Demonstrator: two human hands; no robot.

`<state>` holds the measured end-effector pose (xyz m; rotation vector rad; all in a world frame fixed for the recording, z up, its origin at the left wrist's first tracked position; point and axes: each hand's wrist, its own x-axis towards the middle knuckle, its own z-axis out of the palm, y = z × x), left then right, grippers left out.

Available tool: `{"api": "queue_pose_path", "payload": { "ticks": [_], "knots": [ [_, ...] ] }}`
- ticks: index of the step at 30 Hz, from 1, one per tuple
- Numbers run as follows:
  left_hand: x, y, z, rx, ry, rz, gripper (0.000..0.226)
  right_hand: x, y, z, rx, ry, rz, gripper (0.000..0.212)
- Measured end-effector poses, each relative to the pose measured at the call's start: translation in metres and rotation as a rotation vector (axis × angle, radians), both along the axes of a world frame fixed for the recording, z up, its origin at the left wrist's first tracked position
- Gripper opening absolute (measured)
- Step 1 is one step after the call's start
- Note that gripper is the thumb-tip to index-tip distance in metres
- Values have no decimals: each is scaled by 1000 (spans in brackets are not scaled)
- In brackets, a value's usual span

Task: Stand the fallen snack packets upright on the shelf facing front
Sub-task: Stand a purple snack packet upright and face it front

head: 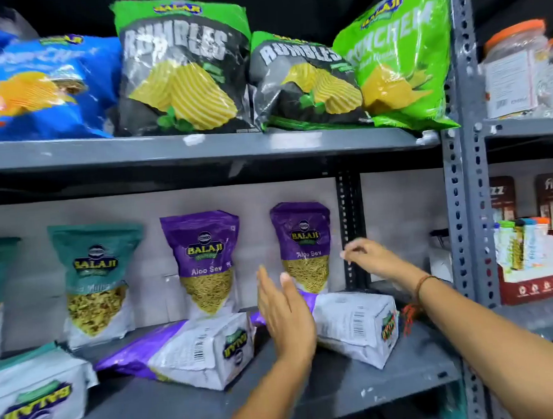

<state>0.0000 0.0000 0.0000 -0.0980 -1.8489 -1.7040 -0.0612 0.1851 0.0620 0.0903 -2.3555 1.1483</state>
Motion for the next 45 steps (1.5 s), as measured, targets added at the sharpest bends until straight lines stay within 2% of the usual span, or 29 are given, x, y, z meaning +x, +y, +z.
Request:
{"api": "queue_pose_path", "payload": {
  "ticks": [3, 5, 7, 9, 10, 12, 14, 16, 20, 23, 26, 33, 35, 37, 39, 41, 43, 45],
  "knots": [
    [-20, 18, -18, 130, -360, 46, 80, -25, 30, -18, 230, -353, 59, 37],
    [-29, 24, -30, 381, -504, -31, 88, -34, 39, -33, 213, -567, 222, 44],
    [-32, 30, -36, 623, -555, -169, 62, -33, 35, -40, 10, -732, 424, 35],
    [-31, 35, -35, 695, -587, -316, 19, -33, 35, -45, -158, -797, 527, 33],
    [-35, 38, -37, 683, -603, -338, 7, -38, 38, -48, -175, -818, 566, 32],
    [-38, 41, -36, 682, -609, -344, 7, -35, 39, -47, -193, -827, 632, 33],
    [-38, 42, -29, 655, -553, -304, 17, -33, 40, -46, -157, -771, 648, 31],
    [-42, 40, -18, 627, -442, -269, 25, -26, 39, -43, -208, -634, 647, 31],
    [-59, 34, 15, 447, -184, -254, 28, -26, 33, -33, -260, -278, 579, 54],
    [-64, 30, 31, 320, -14, -337, 29, -23, 25, -30, -351, -14, 552, 42],
    [-70, 25, 25, 272, 45, -447, 30, -21, 18, -39, -388, 129, 488, 34],
    [-94, 13, -18, 258, -29, -588, 23, -24, 14, -79, -467, 125, 399, 30],
    [-95, 14, -12, 280, -75, -615, 26, -22, 11, -81, -422, 129, 321, 51],
    [-96, 13, -8, 317, -197, -617, 44, -13, 3, -85, -384, 213, 58, 77],
    [-101, 9, -10, 374, -316, -608, 61, 6, -9, -95, -409, 325, -149, 82],
    [-107, 8, -16, 392, -397, -624, 70, 26, -23, -103, -406, 238, -85, 81],
    [-107, 12, -21, 355, -446, -635, 76, 32, -33, -109, -394, 70, 114, 77],
    [-105, 17, -26, 314, -455, -547, 81, 26, -33, -110, -346, -29, 226, 86]
  ]
}}
